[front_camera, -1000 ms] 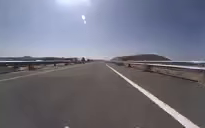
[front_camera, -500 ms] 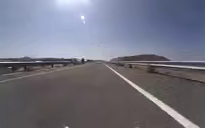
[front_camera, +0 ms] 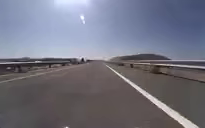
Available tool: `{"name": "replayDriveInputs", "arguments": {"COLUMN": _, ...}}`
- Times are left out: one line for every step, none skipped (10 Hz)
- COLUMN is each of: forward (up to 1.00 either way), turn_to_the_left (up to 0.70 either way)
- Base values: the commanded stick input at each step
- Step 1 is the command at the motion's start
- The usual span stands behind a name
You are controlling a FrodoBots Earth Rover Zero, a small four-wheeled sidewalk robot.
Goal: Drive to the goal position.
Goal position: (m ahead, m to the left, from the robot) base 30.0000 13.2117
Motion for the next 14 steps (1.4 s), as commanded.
{"name": "replayDriveInputs", "arguments": {"forward": 1.00, "turn_to_the_left": 0.00}}
{"name": "replayDriveInputs", "arguments": {"forward": 1.00, "turn_to_the_left": 0.00}}
{"name": "replayDriveInputs", "arguments": {"forward": 1.00, "turn_to_the_left": 0.00}}
{"name": "replayDriveInputs", "arguments": {"forward": 1.00, "turn_to_the_left": 0.00}}
{"name": "replayDriveInputs", "arguments": {"forward": 1.00, "turn_to_the_left": 0.00}}
{"name": "replayDriveInputs", "arguments": {"forward": 1.00, "turn_to_the_left": 0.00}}
{"name": "replayDriveInputs", "arguments": {"forward": 1.00, "turn_to_the_left": 0.00}}
{"name": "replayDriveInputs", "arguments": {"forward": 1.00, "turn_to_the_left": 0.00}}
{"name": "replayDriveInputs", "arguments": {"forward": 1.00, "turn_to_the_left": 0.00}}
{"name": "replayDriveInputs", "arguments": {"forward": 1.00, "turn_to_the_left": 0.00}}
{"name": "replayDriveInputs", "arguments": {"forward": 1.00, "turn_to_the_left": 0.00}}
{"name": "replayDriveInputs", "arguments": {"forward": 1.00, "turn_to_the_left": 0.00}}
{"name": "replayDriveInputs", "arguments": {"forward": 1.00, "turn_to_the_left": 0.00}}
{"name": "replayDriveInputs", "arguments": {"forward": 1.00, "turn_to_the_left": 0.00}}
